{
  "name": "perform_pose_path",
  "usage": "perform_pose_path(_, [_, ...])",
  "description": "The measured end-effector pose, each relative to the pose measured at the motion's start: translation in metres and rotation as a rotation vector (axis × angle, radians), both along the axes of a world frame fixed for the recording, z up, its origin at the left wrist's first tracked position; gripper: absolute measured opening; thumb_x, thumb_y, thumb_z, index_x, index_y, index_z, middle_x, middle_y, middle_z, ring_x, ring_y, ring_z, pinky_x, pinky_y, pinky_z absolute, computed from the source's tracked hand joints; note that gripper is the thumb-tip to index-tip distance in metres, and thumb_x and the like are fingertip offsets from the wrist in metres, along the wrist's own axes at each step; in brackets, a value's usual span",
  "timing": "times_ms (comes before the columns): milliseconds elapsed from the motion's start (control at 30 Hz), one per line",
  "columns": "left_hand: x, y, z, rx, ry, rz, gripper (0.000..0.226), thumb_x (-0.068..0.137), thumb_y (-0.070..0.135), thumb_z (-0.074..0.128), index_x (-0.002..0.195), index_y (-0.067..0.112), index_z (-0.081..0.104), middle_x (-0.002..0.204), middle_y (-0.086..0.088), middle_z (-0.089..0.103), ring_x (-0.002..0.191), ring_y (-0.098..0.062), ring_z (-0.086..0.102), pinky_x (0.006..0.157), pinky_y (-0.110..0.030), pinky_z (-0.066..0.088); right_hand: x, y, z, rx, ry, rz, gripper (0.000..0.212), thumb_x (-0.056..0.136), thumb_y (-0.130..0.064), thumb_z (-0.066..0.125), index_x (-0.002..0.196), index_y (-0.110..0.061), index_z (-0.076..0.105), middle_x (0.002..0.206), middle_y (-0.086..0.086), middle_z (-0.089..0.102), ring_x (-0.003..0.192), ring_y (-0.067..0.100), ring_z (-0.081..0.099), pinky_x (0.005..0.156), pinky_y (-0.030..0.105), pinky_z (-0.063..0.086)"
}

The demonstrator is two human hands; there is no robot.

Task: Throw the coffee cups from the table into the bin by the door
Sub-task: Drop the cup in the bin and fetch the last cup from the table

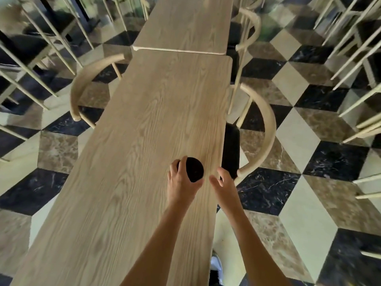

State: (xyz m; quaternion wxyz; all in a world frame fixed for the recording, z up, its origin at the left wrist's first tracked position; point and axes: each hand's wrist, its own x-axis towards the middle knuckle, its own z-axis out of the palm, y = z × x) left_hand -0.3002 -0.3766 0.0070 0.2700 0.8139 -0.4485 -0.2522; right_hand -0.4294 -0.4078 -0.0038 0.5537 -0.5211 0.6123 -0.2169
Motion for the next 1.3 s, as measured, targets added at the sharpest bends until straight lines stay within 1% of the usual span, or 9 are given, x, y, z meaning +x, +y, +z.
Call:
perform_pose_path(133, [0.001, -0.005, 0.005, -0.071, 0.102, 0.069, 0.082, 0.072, 0.024, 0.085, 0.143, 0.011, 0.046, 0.136, -0.011, 0.049, 0.122, -0.028, 0.052, 0.095, -0.043, 0.052, 0.0, -0.001, -0.002, 0.009, -0.017, -0.001, 0.062, 0.097, -0.037, 0.05, 0.151, -0.017, 0.03, 0.157, 0.003, 0.035, 0.144, 0.023, 0.034, 0.107, 0.032, 0.032])
perform_pose_path(267, [0.005, -0.003, 0.022, -0.093, 0.286, 0.18, 0.085, 0.072, 0.031, 0.083, 0.146, 0.02, 0.043, 0.134, -0.001, 0.05, 0.111, -0.014, 0.051, 0.081, -0.018, 0.043, -0.004, 0.0, 0.005, -0.016, -0.018, -0.003, 0.061, 0.096, -0.036, 0.051, 0.151, -0.018, 0.03, 0.157, 0.002, 0.036, 0.142, 0.022, 0.037, 0.107, 0.034, 0.034])
perform_pose_path(400, [0.006, 0.008, 0.046, -0.136, 0.542, 0.253, 0.082, 0.064, 0.045, 0.078, 0.139, 0.029, 0.051, 0.12, 0.014, 0.063, 0.112, -0.008, 0.061, 0.084, -0.021, 0.049, -0.013, 0.002, 0.021, -0.039, -0.047, -0.028, 0.058, 0.095, -0.033, 0.054, 0.147, -0.017, 0.034, 0.148, 0.003, 0.047, 0.121, 0.011, 0.049, 0.092, 0.024, 0.039])
perform_pose_path(500, [0.002, 0.02, 0.061, -0.162, 0.699, 0.285, 0.081, 0.062, 0.043, 0.081, 0.137, 0.025, 0.055, 0.118, 0.005, 0.07, 0.109, -0.016, 0.067, 0.09, -0.036, 0.056, -0.024, 0.008, 0.035, -0.065, -0.079, -0.051, 0.06, 0.094, -0.032, 0.057, 0.147, -0.016, 0.034, 0.139, 0.002, 0.051, 0.111, 0.008, 0.048, 0.084, 0.021, 0.04])
perform_pose_path(667, [-0.023, 0.047, 0.09, -0.231, 0.791, 0.241, 0.08, 0.064, 0.04, 0.081, 0.136, 0.021, 0.055, 0.121, -0.003, 0.07, 0.11, -0.02, 0.068, 0.091, -0.039, 0.057, -0.05, 0.028, 0.063, -0.106, -0.157, -0.108, 0.063, 0.093, -0.031, 0.059, 0.148, -0.018, 0.032, 0.128, -0.003, 0.051, 0.111, 0.013, 0.052, 0.087, 0.023, 0.046])
perform_pose_path(967, [-0.109, 0.091, 0.137, -0.203, 0.666, -0.141, 0.081, 0.063, 0.041, 0.077, 0.137, 0.018, 0.053, 0.128, -0.007, 0.063, 0.114, -0.026, 0.063, 0.098, -0.047, 0.054, -0.15, 0.118, 0.11, -0.307, -0.135, -0.354, 0.049, 0.093, -0.029, 0.06, 0.137, -0.011, 0.045, 0.122, 0.004, 0.062, 0.109, 0.02, 0.062, 0.073, 0.011, 0.047])
perform_pose_path(1033, [-0.137, 0.105, 0.144, -0.169, 0.632, -0.289, 0.073, 0.067, 0.041, 0.077, 0.133, 0.02, 0.054, 0.123, -0.004, 0.064, 0.11, -0.024, 0.065, 0.092, -0.041, 0.057, -0.18, 0.153, 0.119, -0.35, -0.099, -0.45, 0.055, 0.094, -0.033, 0.06, 0.142, -0.013, 0.041, 0.128, 0.0, 0.056, 0.11, 0.011, 0.057, 0.086, 0.018, 0.044])
perform_pose_path(1133, [-0.189, 0.138, 0.151, -0.166, 0.618, -0.503, 0.036, 0.079, 0.034, 0.079, 0.109, 0.036, 0.058, 0.107, 0.009, 0.064, 0.091, 0.001, 0.066, 0.064, -0.009, 0.052, -0.228, 0.218, 0.126, -0.38, -0.051, -0.617, 0.062, 0.093, -0.037, 0.059, 0.147, -0.018, 0.036, 0.142, 0.001, 0.049, 0.128, 0.019, 0.05, 0.103, 0.034, 0.042])
perform_pose_path(1300, [-0.301, 0.222, 0.163, -0.204, 0.563, -0.938, 0.045, 0.071, 0.055, 0.071, 0.11, 0.035, 0.063, 0.104, 0.009, 0.069, 0.096, 0.001, 0.066, 0.08, -0.019, 0.051, -0.325, 0.351, 0.135, -0.412, 0.025, -0.932, 0.058, 0.092, -0.032, 0.061, 0.143, -0.016, 0.04, 0.131, 0.009, 0.059, 0.114, 0.023, 0.06, 0.1, 0.042, 0.048])
